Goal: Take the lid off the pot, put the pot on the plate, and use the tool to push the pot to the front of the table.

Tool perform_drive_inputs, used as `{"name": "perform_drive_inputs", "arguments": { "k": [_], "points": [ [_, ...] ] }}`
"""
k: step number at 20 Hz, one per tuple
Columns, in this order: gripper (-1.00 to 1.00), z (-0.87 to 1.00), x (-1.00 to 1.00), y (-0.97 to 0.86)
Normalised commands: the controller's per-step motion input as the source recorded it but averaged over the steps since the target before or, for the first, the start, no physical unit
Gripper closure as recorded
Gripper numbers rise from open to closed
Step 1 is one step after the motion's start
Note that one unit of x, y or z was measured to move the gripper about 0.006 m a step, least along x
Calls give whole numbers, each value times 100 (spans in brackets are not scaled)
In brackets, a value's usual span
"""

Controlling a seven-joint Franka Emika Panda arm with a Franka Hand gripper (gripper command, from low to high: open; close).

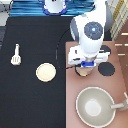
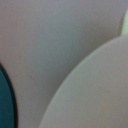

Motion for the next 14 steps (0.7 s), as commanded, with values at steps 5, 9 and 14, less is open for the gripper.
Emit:
{"name": "perform_drive_inputs", "arguments": {
  "k": [5,9,14],
  "points": [
    [100,73,-92,1],
    [100,42,-95,0],
    [100,2,-100,-5]
  ]
}}
